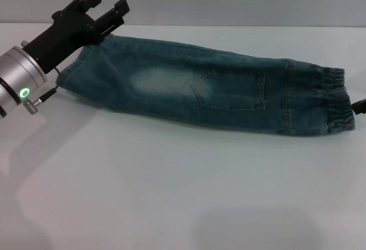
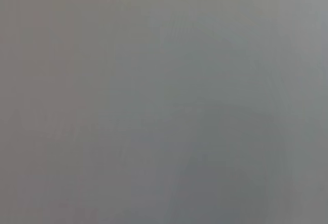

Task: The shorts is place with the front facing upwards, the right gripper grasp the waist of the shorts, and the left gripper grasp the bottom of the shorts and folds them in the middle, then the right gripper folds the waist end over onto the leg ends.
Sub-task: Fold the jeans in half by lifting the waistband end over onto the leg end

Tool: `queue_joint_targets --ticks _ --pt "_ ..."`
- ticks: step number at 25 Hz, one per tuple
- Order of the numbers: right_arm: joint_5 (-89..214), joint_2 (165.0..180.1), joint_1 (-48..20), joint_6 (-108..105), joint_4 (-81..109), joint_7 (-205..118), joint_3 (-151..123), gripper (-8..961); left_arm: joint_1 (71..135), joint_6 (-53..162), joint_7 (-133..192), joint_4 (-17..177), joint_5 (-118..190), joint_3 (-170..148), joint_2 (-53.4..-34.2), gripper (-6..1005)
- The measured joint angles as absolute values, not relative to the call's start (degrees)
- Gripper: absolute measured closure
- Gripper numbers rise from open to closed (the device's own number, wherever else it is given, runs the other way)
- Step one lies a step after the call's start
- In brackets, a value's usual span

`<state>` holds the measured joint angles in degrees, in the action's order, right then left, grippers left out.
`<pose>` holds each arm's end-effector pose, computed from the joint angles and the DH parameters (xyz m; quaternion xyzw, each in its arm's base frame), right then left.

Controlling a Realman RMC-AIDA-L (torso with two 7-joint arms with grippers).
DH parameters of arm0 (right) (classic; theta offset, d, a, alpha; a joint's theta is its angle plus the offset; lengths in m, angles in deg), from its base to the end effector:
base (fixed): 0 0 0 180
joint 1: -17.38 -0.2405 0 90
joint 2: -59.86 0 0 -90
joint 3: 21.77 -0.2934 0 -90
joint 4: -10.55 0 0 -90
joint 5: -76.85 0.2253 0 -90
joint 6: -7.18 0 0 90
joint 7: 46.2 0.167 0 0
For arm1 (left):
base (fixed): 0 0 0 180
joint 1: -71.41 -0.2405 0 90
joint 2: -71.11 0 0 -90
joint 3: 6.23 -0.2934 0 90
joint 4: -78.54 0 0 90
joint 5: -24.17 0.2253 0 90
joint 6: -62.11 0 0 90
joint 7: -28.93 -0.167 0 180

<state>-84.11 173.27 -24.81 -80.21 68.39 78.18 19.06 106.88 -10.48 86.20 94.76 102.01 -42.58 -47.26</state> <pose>0.3119 0.4382 0.0676 -0.8732 0.4002 -0.1362 0.2428 -0.2809 0.4336 -0.0240 -0.8006 -0.2434 -0.4162 0.3558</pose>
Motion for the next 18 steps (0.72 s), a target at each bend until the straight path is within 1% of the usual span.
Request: queue_joint_targets --ticks 4,7,18 --pt "-84.5 174.41 -24.7 -77.3 67.1 78.2 19.9 465 106.8 -10.4 86.2 94.6 102.0 -42.5 -47.26 216" --pt "-84.1 174.87 -24.8 -76.5 65.8 77.9 20.0 465 107.0 -10.1 85.4 94.4 101.7 -42.5 -47.26 216" --pt "-81.1 175.13 -24.8 -74.0 62.4 77.4 20.7 465 108.1 -7.9 83.0 92.9 101.4 -42.4 -47.27 216"
